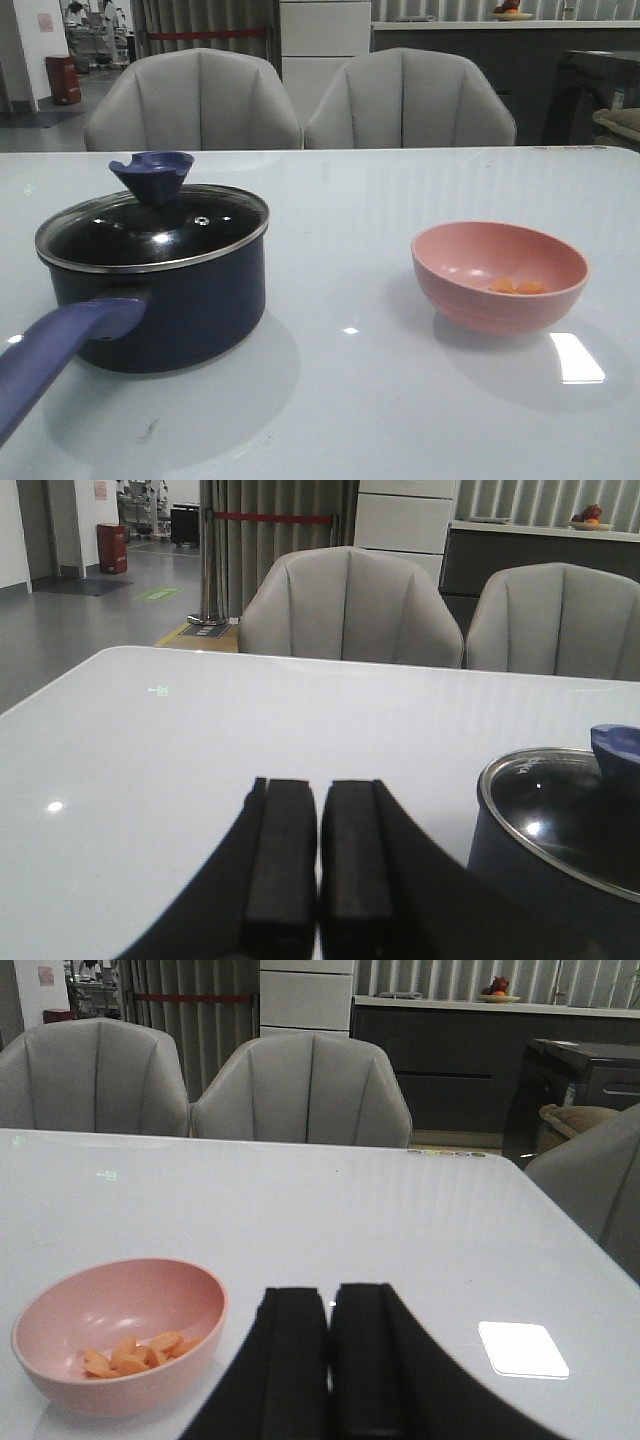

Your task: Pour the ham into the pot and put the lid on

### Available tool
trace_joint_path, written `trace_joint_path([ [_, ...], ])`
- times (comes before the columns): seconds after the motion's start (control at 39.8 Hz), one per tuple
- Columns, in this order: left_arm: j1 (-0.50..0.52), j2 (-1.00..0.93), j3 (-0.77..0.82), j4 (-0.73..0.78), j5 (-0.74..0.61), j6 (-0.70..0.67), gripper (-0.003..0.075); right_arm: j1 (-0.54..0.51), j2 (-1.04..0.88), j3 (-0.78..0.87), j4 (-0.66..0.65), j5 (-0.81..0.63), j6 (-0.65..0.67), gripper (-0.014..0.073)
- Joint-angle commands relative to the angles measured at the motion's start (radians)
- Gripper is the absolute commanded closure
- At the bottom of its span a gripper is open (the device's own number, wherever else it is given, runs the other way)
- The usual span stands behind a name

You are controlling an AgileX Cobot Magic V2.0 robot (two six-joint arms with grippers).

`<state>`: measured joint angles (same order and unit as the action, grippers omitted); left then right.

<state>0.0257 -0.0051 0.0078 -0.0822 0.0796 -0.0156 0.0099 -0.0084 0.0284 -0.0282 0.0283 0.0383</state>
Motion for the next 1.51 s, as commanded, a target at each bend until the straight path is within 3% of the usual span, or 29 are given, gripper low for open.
trace_joint_path([
  [0.0,0.003,-0.021,0.029,0.0,-0.08,-0.005,0.0596,-0.005,-0.02,0.008,-0.012,-0.076,-0.001,0.0435],
  [0.85,0.003,-0.021,0.029,0.0,-0.09,-0.005,0.0596,-0.005,-0.02,0.008,-0.012,-0.076,-0.001,0.0435],
  [1.16,0.003,-0.021,-0.016,-0.015,-0.401,-0.007,0.0596,-0.005,-0.02,0.008,-0.012,-0.076,-0.001,0.0435],
  [1.48,-0.009,0.204,-0.341,0.018,0.016,-0.007,0.0596,-0.005,-0.02,0.008,-0.012,-0.076,-0.001,0.0435],
])
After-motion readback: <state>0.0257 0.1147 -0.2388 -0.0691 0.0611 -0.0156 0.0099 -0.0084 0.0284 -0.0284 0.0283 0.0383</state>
